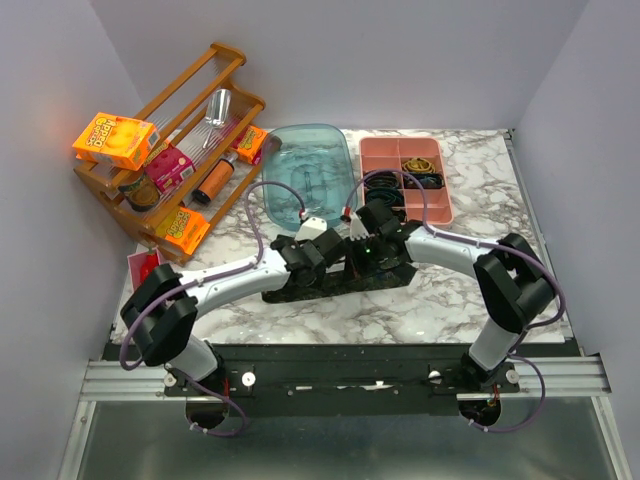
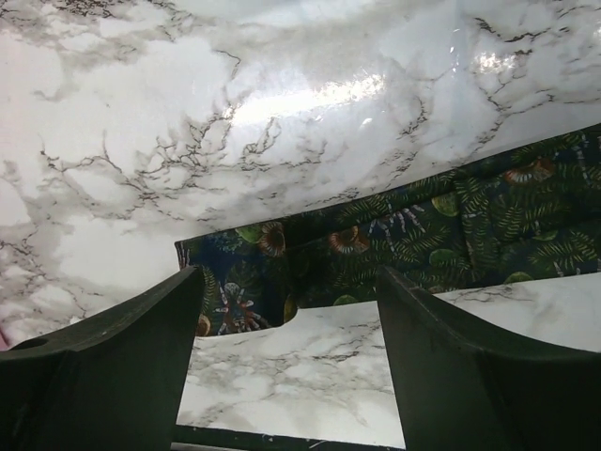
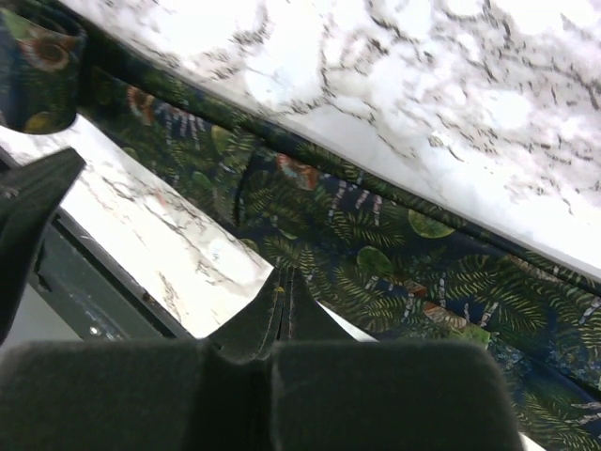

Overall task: Roll the ties
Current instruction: Roll the tie at the center of the board.

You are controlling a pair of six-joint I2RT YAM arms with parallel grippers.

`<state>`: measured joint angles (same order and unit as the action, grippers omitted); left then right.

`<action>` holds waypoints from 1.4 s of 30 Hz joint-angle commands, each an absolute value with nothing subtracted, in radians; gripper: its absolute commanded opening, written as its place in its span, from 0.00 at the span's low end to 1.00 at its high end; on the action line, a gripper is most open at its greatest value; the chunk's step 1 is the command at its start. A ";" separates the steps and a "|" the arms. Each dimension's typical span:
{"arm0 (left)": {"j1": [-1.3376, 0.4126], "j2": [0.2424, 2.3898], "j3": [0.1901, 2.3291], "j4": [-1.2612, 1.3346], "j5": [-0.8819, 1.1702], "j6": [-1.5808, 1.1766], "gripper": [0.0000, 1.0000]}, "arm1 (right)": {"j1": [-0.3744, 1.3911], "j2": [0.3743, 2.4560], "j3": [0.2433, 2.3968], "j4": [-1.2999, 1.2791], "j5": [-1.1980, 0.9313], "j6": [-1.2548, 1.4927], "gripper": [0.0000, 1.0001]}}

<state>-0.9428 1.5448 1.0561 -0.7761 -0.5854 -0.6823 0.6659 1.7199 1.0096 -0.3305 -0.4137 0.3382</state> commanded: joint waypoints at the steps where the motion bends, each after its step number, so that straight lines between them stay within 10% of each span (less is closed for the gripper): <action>1: -0.916 1.454 1.014 -0.701 -0.534 -0.712 0.87 | 0.687 1.680 1.058 -0.318 -0.442 0.316 0.01; 24: -0.125 0.933 0.528 -0.394 0.280 -0.747 0.99 | 0.919 1.939 1.399 -0.242 -0.416 0.325 0.01; 42: -0.103 0.865 0.368 -0.287 0.273 -0.847 0.99 | 0.930 2.036 1.437 -0.221 -0.423 0.341 0.01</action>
